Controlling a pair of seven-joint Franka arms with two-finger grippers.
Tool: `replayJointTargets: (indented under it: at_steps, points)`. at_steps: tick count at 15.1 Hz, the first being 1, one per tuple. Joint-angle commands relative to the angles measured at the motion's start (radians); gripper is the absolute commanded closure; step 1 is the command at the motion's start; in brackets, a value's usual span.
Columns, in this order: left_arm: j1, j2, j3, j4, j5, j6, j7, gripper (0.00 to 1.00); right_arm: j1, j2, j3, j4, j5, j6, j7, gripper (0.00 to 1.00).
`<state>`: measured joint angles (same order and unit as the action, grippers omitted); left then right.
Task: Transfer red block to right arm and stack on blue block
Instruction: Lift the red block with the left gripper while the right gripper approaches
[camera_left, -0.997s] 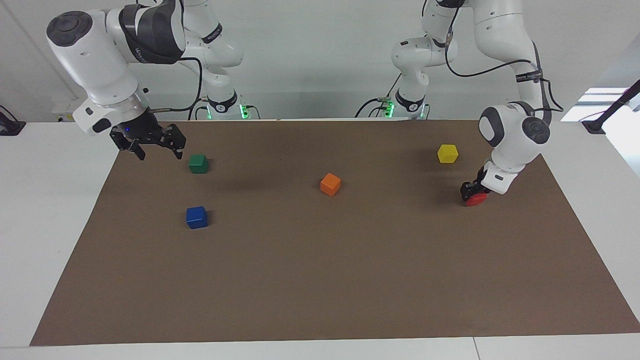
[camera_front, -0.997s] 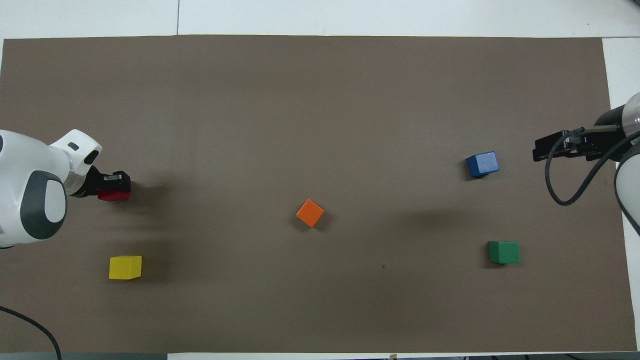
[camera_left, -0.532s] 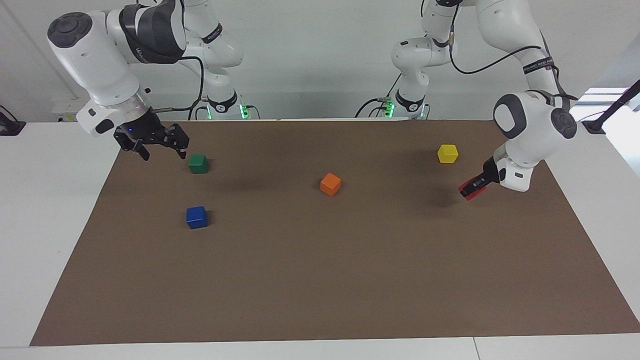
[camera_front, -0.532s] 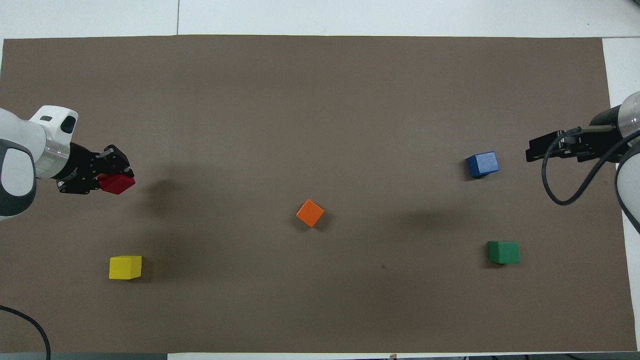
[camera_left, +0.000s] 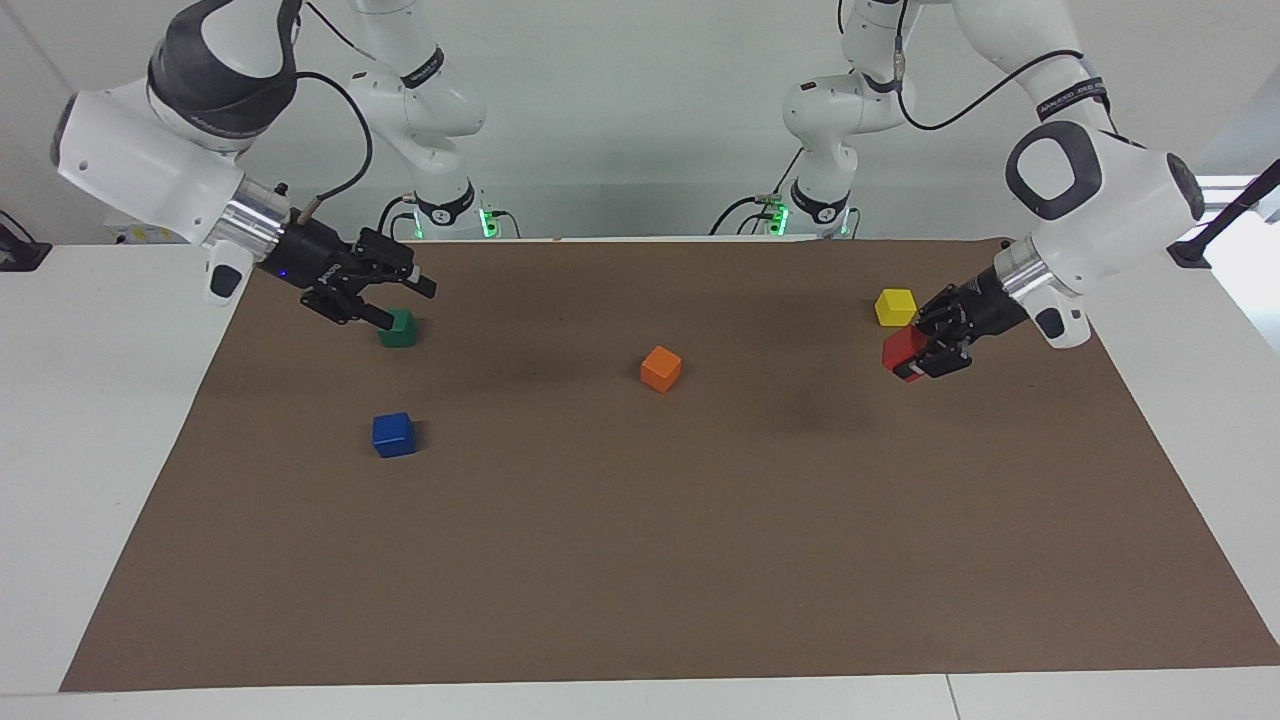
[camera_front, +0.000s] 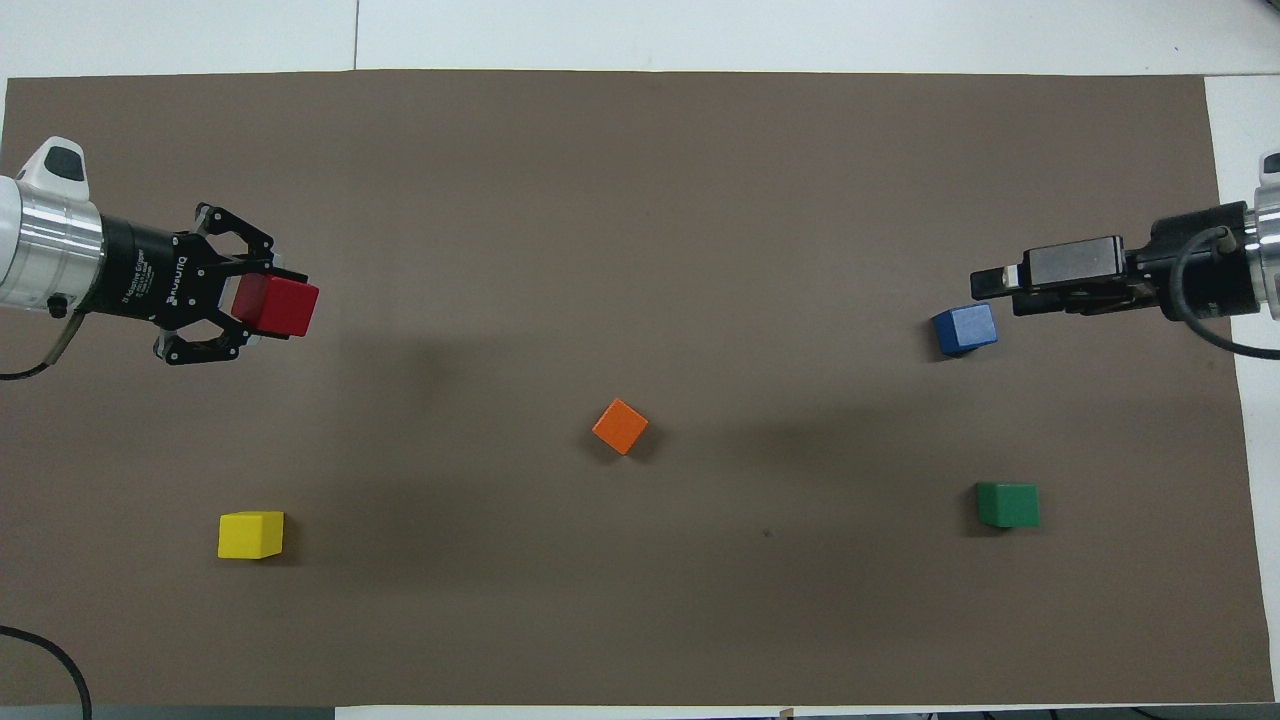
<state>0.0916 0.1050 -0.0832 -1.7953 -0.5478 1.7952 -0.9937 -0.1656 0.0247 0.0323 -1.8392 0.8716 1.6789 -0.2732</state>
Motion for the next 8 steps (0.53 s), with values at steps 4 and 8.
replayJointTargets:
  at_steps: [4,8]
  points:
    - [-0.076,-0.031,-0.026,-0.027,-0.153,0.068,-0.271,1.0,-0.063,0.029,0.009,-0.212,0.472,-0.189,-0.25,0.0]
    - [-0.147,-0.045,-0.027,-0.071,-0.283,0.108,-0.378,1.0,-0.08,0.274,0.009,-0.218,0.681,-0.448,-0.441,0.0]
